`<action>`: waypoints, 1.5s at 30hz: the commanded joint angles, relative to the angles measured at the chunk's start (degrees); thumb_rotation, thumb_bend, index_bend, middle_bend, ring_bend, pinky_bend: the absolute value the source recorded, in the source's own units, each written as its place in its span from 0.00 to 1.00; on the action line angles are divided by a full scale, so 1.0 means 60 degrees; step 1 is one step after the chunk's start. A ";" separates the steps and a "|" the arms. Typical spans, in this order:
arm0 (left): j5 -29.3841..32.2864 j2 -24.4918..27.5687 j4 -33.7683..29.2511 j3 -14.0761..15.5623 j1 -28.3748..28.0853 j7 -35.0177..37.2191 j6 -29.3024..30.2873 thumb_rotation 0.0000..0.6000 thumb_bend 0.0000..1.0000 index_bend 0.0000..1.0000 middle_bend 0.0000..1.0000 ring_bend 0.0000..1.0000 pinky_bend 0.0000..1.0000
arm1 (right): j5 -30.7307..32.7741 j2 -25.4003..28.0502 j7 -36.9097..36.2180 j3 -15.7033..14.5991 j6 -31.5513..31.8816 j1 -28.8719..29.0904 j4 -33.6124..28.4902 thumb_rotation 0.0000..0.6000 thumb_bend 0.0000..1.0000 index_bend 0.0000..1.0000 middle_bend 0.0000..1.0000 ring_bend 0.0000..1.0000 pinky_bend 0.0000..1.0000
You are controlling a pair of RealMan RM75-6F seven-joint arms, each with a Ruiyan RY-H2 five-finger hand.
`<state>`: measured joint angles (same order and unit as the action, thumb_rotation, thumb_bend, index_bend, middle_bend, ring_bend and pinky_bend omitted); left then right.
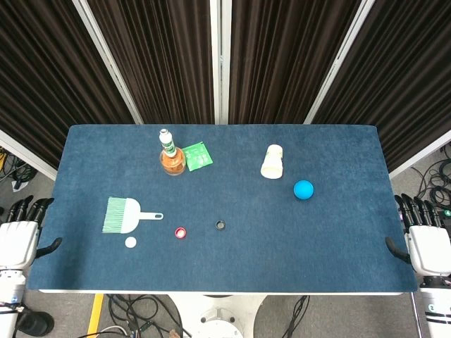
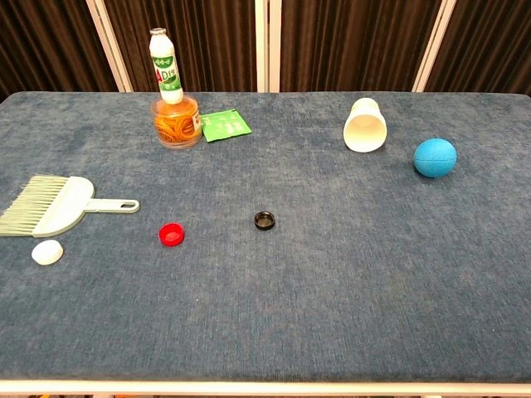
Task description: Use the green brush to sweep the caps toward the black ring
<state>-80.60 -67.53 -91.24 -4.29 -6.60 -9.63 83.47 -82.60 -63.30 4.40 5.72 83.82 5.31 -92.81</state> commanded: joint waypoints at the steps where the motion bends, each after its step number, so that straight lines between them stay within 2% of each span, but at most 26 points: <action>1: 0.0003 -0.0011 0.0006 -0.0011 -0.0016 0.0011 -0.0014 1.00 0.17 0.14 0.15 0.06 0.10 | 0.0019 -0.0012 -0.0016 -0.0004 -0.0004 -0.0008 0.0017 1.00 0.17 0.00 0.05 0.00 0.01; 8: -0.0073 -0.0049 -0.0015 -0.0057 -0.0081 0.0118 -0.0006 1.00 0.17 0.14 0.15 0.06 0.10 | 0.0002 -0.0009 -0.0100 -0.0016 0.0065 -0.0053 0.0048 1.00 0.17 0.00 0.05 0.00 0.01; 15: 0.0076 0.0048 -0.0014 -0.0321 -0.0465 0.0310 -0.0442 1.00 0.16 0.14 0.15 0.06 0.10 | 0.0003 0.0075 -0.0174 0.0034 0.0233 -0.0125 0.0070 1.00 0.17 0.00 0.05 0.00 0.01; 22: -0.0304 0.0082 0.0063 -0.0401 -0.0999 0.0876 -0.0969 1.00 0.15 0.17 0.15 0.06 0.10 | -0.0070 0.0386 -0.0064 0.0231 0.0415 -0.0065 -0.0021 1.00 0.17 0.00 0.05 0.00 0.01; 26: -0.0438 -0.0181 0.0144 -0.0521 -0.1390 0.1170 -0.1267 1.00 0.15 0.20 0.21 0.15 0.11 | -0.0026 0.0504 -0.0089 0.0322 0.0481 -0.0060 -0.0068 1.00 0.18 0.00 0.05 0.00 0.01; 28: -0.0368 -0.0334 0.0260 -0.0616 -0.1686 0.1282 -0.1629 1.00 0.15 0.25 0.25 0.22 0.16 | -0.0011 0.0561 -0.0108 0.0355 0.0497 -0.0055 -0.0071 1.00 0.18 0.00 0.05 0.00 0.01; 31: -0.0073 -0.0641 0.0461 -0.0792 -0.2162 0.1428 -0.2293 1.00 0.15 0.33 0.34 0.38 0.39 | 0.0011 0.0630 -0.0154 0.0377 0.0510 -0.0063 -0.0062 1.00 0.17 0.00 0.05 0.00 0.01; 33: 0.0253 -0.0914 0.0620 -0.0911 -0.2521 0.1507 -0.2869 1.00 0.16 0.36 0.40 0.53 0.61 | 0.0035 0.0670 -0.0184 0.0396 0.0518 -0.0067 -0.0048 1.00 0.18 0.00 0.05 0.00 0.01; 36: 0.0706 -0.1394 0.0946 -0.1015 -0.3017 0.1366 -0.3634 1.00 0.16 0.37 0.42 0.66 0.78 | 0.0041 0.0737 -0.0209 0.0416 0.0519 -0.0060 -0.0036 1.00 0.18 0.00 0.05 0.00 0.01; 39: 0.0993 -0.1883 0.1268 -0.1028 -0.3451 0.1029 -0.4194 1.00 0.16 0.37 0.44 0.72 0.85 | 0.0034 0.0796 -0.0212 0.0423 0.0530 -0.0063 -0.0043 1.00 0.17 0.00 0.05 0.00 0.01; 45: 0.1423 -0.2812 0.1884 -0.0842 -0.4064 -0.0293 -0.4797 1.00 0.16 0.37 0.46 0.75 0.88 | 0.0079 0.0835 -0.0239 0.0425 0.0514 -0.0070 -0.0045 1.00 0.17 0.00 0.05 0.00 0.01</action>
<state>-73.66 -81.93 -81.60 -9.82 -29.13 -8.22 56.54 -82.14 -58.28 2.98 8.28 86.92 4.89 -93.09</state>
